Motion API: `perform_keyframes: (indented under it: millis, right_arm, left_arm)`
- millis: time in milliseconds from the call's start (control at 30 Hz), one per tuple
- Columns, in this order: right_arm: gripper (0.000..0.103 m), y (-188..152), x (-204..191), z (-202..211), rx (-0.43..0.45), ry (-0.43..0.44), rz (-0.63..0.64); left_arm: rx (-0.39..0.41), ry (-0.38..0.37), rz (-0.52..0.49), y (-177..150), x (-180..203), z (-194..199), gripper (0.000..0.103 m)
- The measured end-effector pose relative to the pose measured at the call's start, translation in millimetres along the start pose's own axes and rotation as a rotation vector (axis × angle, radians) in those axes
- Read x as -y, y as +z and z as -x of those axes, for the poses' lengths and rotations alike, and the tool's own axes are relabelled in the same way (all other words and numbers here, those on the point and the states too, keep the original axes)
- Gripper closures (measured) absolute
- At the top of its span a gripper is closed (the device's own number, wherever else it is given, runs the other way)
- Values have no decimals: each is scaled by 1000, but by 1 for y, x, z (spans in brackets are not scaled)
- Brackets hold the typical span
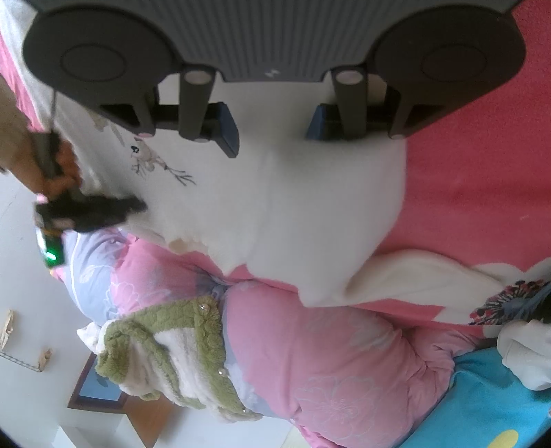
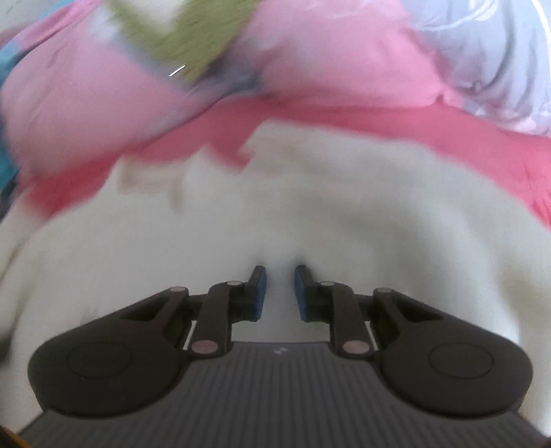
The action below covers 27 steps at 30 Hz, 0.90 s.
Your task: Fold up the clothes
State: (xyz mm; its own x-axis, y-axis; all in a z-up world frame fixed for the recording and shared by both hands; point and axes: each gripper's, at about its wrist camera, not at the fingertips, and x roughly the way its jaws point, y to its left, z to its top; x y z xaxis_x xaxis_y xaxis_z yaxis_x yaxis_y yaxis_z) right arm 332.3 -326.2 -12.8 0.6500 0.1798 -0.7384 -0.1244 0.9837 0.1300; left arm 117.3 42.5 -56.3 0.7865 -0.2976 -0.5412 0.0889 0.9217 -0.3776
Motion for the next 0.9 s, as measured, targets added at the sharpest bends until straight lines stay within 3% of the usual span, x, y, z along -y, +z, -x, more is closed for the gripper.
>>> perform_keyframes:
  millis: [67,167,333,500,633,700,767,800,900]
  right_arm:
    - [95,15,7,-14,8,-26,-25]
    - [97,27,21,-17,14,10,-118]
    - [91,15,35,42,89,99,-197]
    - [89,-20,25,96,1,125,-39]
    - [86,-58,13,103,-123,168,107]
    - [86,-68,20,97,-129,84,163]
    - [91,-62,45,88,-99,40,99]
    - [103,-57,61,84,-81,22,36]
    - [103,-44,99,79,-41,-17,-133]
  left_arm:
    - [0,-3,0,0,0,0,57]
    - [0,-7,0,0,-1,0,57]
    - [0,-7,0,0,-1,0,57]
    - [-1,-6,-1,0,0,-1,57]
    - [-1,-7,-1,0,0,-1,57]
    - [-1,-7,-1,0,-1,-1,57]
    - [-1,-7,0,0,-1,-1,57]
    - [-1,-7,0,0,-1,-1,57]
    - [-1,-7,0,0,-1,-1,57]
